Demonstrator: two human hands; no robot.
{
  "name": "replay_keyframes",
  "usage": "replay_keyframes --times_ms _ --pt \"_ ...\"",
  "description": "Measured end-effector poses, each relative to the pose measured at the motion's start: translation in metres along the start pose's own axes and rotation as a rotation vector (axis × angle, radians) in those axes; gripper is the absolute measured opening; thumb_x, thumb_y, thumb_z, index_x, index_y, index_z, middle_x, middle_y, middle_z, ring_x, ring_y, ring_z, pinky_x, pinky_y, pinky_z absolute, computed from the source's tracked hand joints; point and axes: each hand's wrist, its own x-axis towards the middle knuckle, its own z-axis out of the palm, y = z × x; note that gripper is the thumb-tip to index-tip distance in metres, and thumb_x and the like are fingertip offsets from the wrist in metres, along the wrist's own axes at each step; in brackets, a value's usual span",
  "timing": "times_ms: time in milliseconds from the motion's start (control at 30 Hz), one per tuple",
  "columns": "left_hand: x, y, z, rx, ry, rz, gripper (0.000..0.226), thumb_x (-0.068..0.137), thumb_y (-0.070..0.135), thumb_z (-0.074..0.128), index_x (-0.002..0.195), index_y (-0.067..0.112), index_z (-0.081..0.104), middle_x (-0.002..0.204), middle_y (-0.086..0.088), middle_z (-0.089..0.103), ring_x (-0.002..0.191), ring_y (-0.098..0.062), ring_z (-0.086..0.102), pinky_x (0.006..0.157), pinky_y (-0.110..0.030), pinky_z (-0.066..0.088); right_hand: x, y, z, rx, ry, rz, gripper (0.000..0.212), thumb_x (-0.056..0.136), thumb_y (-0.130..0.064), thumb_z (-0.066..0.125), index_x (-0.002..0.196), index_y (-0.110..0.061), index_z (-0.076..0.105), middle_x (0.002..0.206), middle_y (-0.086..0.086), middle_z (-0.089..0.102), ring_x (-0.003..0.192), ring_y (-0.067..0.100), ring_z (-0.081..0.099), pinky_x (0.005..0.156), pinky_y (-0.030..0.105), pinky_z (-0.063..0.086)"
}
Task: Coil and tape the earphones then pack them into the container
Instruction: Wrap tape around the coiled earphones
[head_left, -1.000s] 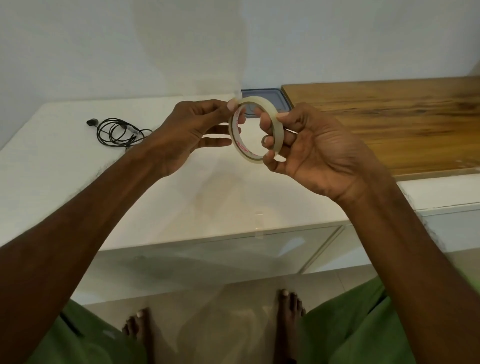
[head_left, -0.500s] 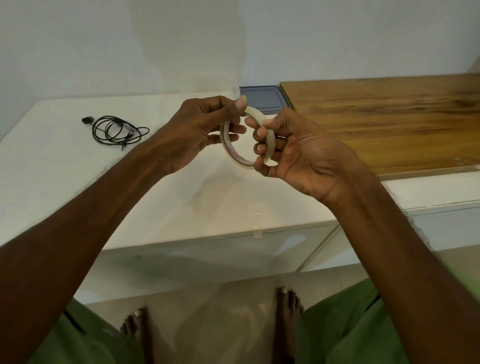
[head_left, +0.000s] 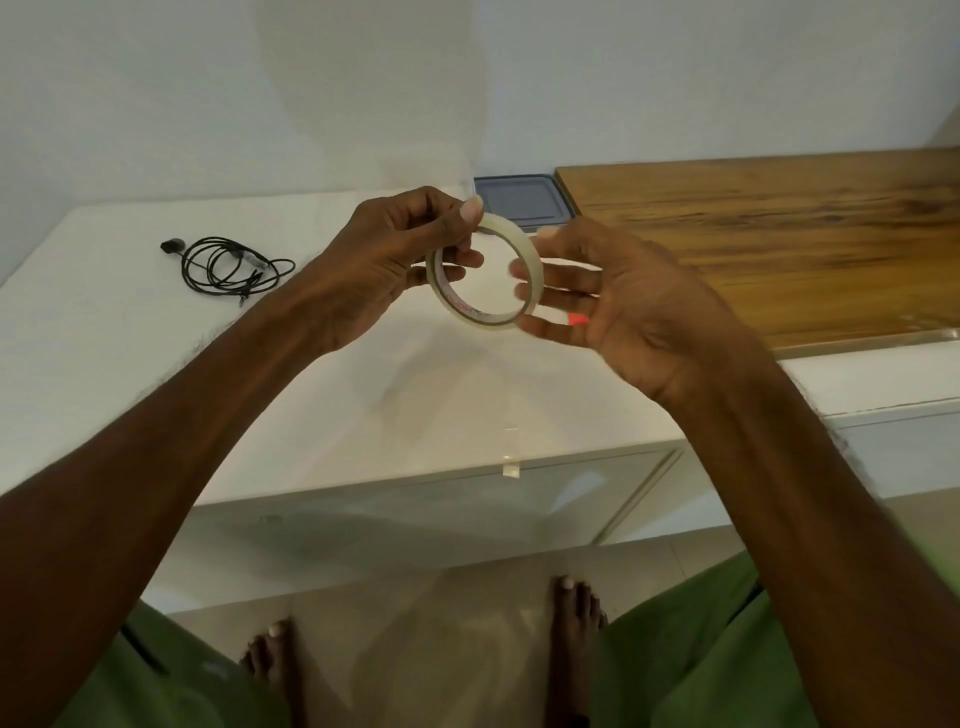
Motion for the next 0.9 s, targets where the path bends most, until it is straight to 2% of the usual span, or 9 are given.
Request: replay_keyframes --times_ms 67,167,267,367,433,500,633,767,900 --pt "-0.001 0.0 -0.001 0.004 0.03 0.021 0.025 0.08 0.043 0.065 0.085 0.018 0.065 0.079 0.004 0.068 0.09 -0.018 0.069 0.093 -0.037 0.053 0.003 0.002 -0.001 -0.221 0.218 -0.098 0.024 0.079 -0.036 0.078 0.092 -0.018 0.069 0.097 0.003 0.074 0.093 0.02 0.071 0.072 0.035 0.062" --pt "-0.002 0.002 0.002 0.019 0.049 0.052 0.029 0.08 0.043 0.066 0.089 0.016 0.065 0.079 0.003 0.07 0.091 -0.018 0.069 0.091 -0.035 0.053 0.005 0.009 0.004 -0.33 0.326 -0.215 0.027 0.069 -0.046 0.082 0.08 -0.024 0.07 0.082 -0.005 0.073 0.076 0.011 0.071 0.057 0.022 0.059" --pt "-0.004 0.005 0.009 0.032 0.095 0.077 0.032 0.08 0.039 0.067 0.092 0.011 0.063 0.08 -0.002 0.069 0.088 -0.018 0.068 0.083 -0.028 0.052 0.007 0.012 0.008 -0.22 0.324 -0.158 0.029 0.067 -0.041 0.085 0.08 -0.019 0.071 0.082 -0.002 0.074 0.071 0.013 0.072 0.051 0.02 0.055" --pt "-0.006 0.007 0.013 0.105 0.144 0.098 0.027 0.085 0.033 0.069 0.093 0.009 0.062 0.079 0.0 0.07 0.08 -0.006 0.069 0.07 -0.013 0.049 0.009 0.011 0.004 -0.085 0.257 -0.103 0.024 0.07 -0.025 0.085 0.085 -0.012 0.072 0.089 0.005 0.076 0.078 0.022 0.075 0.063 0.029 0.061" --pt "-0.008 0.009 0.014 0.175 0.166 0.117 0.024 0.087 0.032 0.07 0.092 0.01 0.062 0.081 0.001 0.071 0.078 -0.003 0.067 0.068 -0.009 0.047 0.009 0.012 0.001 -0.044 0.223 -0.1 0.023 0.073 -0.017 0.083 0.09 -0.007 0.072 0.094 0.009 0.076 0.078 0.024 0.075 0.071 0.032 0.062" --pt "-0.01 0.011 0.014 0.252 0.183 0.134 0.024 0.085 0.035 0.071 0.09 0.014 0.062 0.085 0.0 0.072 0.08 -0.004 0.066 0.07 -0.011 0.047 0.01 0.013 0.001 -0.05 0.233 -0.102 0.02 0.074 -0.014 0.083 0.087 -0.008 0.07 0.093 0.01 0.076 0.076 0.023 0.076 0.073 0.035 0.062" --pt "-0.012 0.013 0.017 0.401 0.219 0.16 0.031 0.081 0.043 0.075 0.093 0.016 0.064 0.095 -0.003 0.072 0.087 -0.014 0.064 0.075 -0.026 0.048 0.011 0.012 0.004 -0.065 0.23 -0.088 0.02 0.077 -0.016 0.081 0.088 -0.009 0.066 0.094 0.01 0.076 0.074 0.023 0.076 0.071 0.038 0.063" --pt "-0.016 0.013 0.018 0.484 0.235 0.171 0.031 0.08 0.047 0.075 0.091 0.021 0.064 0.096 0.003 0.072 0.084 -0.009 0.061 0.07 -0.02 0.043 0.011 0.012 0.007 -0.105 0.24 -0.097 0.018 0.078 -0.012 0.08 0.09 -0.006 0.068 0.096 0.011 0.074 0.077 0.024 0.075 0.068 0.037 0.063" --pt "-0.018 0.012 0.02 0.521 0.245 0.178 0.032 0.079 0.049 0.074 0.092 0.021 0.065 0.095 0.007 0.072 0.085 -0.007 0.063 0.069 -0.018 0.044 0.012 0.015 0.01 -0.205 0.28 -0.126 0.011 0.08 -0.013 0.078 0.085 -0.01 0.069 0.088 0.006 0.073 0.076 0.018 0.073 0.055 0.028 0.06"
